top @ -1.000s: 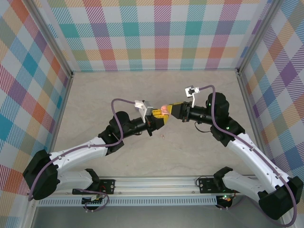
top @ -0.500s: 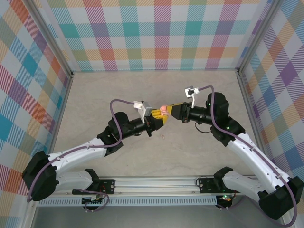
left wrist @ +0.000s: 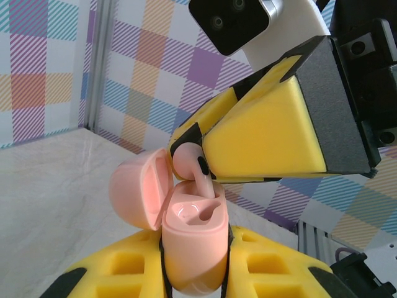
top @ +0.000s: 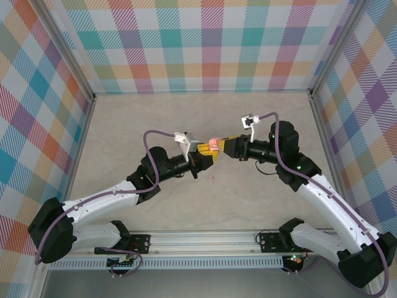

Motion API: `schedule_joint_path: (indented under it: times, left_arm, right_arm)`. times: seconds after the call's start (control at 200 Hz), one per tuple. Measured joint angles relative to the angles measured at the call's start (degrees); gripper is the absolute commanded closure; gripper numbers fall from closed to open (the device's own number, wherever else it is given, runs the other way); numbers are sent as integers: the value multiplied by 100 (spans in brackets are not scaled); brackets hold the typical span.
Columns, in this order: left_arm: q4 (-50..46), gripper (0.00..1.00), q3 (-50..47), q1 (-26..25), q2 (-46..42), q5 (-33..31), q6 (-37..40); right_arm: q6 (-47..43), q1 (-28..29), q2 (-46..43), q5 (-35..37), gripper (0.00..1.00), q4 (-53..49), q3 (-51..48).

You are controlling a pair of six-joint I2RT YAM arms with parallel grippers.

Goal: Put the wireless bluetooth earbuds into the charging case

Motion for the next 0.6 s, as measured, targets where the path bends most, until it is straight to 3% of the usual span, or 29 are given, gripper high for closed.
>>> schedule_joint_path:
  times: [0.32, 0.6]
  left_arm:
    - [-85, 90, 2, 0, 0, 66, 0]
    - [-87, 90, 42, 0, 2, 308, 20]
  right_arm:
    - [-76, 26, -11, -31, 46, -186, 101]
    - [-168, 35, -74, 160, 42, -415, 170]
